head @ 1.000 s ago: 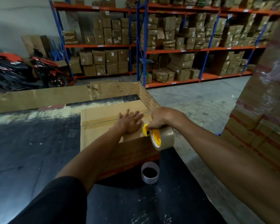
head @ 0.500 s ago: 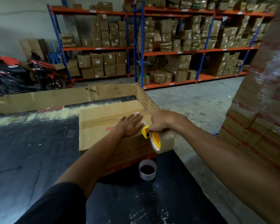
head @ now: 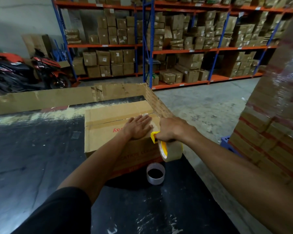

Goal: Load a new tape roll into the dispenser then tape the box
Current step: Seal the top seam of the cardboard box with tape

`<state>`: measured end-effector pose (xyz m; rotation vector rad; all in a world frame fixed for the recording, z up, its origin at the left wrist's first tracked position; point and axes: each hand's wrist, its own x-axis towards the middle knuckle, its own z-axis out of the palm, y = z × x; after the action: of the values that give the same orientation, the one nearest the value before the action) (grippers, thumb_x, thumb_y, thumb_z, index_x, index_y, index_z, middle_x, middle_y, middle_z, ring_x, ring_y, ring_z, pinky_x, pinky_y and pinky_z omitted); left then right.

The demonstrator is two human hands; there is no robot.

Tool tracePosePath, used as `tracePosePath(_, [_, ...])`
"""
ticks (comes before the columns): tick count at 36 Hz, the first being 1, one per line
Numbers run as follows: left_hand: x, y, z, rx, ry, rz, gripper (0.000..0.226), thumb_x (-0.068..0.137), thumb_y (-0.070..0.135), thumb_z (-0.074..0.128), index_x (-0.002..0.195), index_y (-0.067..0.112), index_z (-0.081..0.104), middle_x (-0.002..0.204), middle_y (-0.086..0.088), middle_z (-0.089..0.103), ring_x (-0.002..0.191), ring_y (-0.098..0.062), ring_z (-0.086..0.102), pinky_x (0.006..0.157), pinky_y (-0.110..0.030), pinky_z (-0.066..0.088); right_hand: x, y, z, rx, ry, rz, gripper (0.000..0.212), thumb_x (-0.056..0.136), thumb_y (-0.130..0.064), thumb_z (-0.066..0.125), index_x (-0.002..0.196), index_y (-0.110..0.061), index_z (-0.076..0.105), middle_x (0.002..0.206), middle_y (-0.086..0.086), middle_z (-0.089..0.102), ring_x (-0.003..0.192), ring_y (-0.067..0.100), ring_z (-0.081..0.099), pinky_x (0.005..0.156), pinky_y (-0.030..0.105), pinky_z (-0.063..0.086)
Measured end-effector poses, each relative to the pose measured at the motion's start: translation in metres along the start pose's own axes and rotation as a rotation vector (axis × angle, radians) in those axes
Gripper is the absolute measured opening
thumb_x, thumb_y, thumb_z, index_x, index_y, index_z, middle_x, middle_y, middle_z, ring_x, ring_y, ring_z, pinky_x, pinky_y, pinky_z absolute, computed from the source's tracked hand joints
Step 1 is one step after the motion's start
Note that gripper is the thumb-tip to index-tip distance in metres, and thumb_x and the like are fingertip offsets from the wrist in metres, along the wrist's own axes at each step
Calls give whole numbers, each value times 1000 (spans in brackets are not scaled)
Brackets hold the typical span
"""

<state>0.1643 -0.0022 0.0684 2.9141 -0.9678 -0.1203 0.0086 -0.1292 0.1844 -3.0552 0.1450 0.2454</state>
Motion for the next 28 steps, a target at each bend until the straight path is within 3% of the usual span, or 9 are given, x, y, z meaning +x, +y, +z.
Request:
tracePosePath(3, [-2, 1, 0, -2, 4, 2, 64, 103, 59, 15, 161, 32, 7, 171, 7, 2, 158, -18, 3, 127, -47, 3, -7, -4, -1, -45, 36, -26, 29, 88, -41, 61, 100, -17, 51, 105, 10, 56, 89, 28, 50, 72, 36, 43])
tracePosePath(8, [-6, 1, -2, 7, 7, 19, 63, 104, 56, 16, 161, 31, 7, 171, 6, 2, 158, -18, 4, 127, -47, 5, -13, -4, -8, -59, 37, -43, 32, 90, -42, 60, 107, -14, 58, 103, 9, 51, 89, 28, 48, 72, 36, 40])
tracePosePath(13, [-5, 2, -2, 1, -18, 2, 63, 104, 56, 14, 161, 31, 7, 171, 7, 2, 158, -18, 3, 128, -47, 4, -12, -3, -7, -56, 40, -41, 31, 86, -42, 63, 100, -17, 53, 108, 10, 59, 89, 29, 52, 71, 37, 42])
tracePosePath(18, [-4, 1, 0, 0, -12, 1, 64, 103, 58, 14, 161, 32, 8, 171, 8, 3, 158, -17, 5, 128, -47, 5, -9, 3, -7, -26, -17, 7, 42, 82, -48, 64, 108, -16, 55, 106, 9, 59, 95, 30, 58, 75, 37, 48])
tracePosePath(23, [-3, 2, 0, 2, -2, -2, 64, 103, 58, 14, 161, 32, 8, 171, 8, 4, 158, -17, 4, 128, -47, 5, 6, 10, 7, 34, -46, 18, 37, 84, -46, 64, 98, -12, 59, 92, 8, 59, 87, 27, 58, 69, 34, 47])
tracePosePath(25, [-3, 2, -1, 8, -2, 3, 64, 103, 57, 14, 161, 32, 8, 171, 8, 3, 158, -17, 4, 127, -48, 5, 17, 19, 9, 179, -134, 57, 37, 85, -43, 66, 102, -10, 61, 90, 8, 60, 85, 26, 61, 67, 34, 49])
tracePosePath(28, [-4, 0, 0, 3, -6, 21, 64, 103, 57, 14, 161, 31, 9, 171, 7, 3, 158, -18, 4, 127, -48, 5, 31, 41, 24, 455, -436, 161, 53, 79, -41, 74, 120, -14, 54, 112, 15, 62, 100, 34, 66, 83, 44, 60])
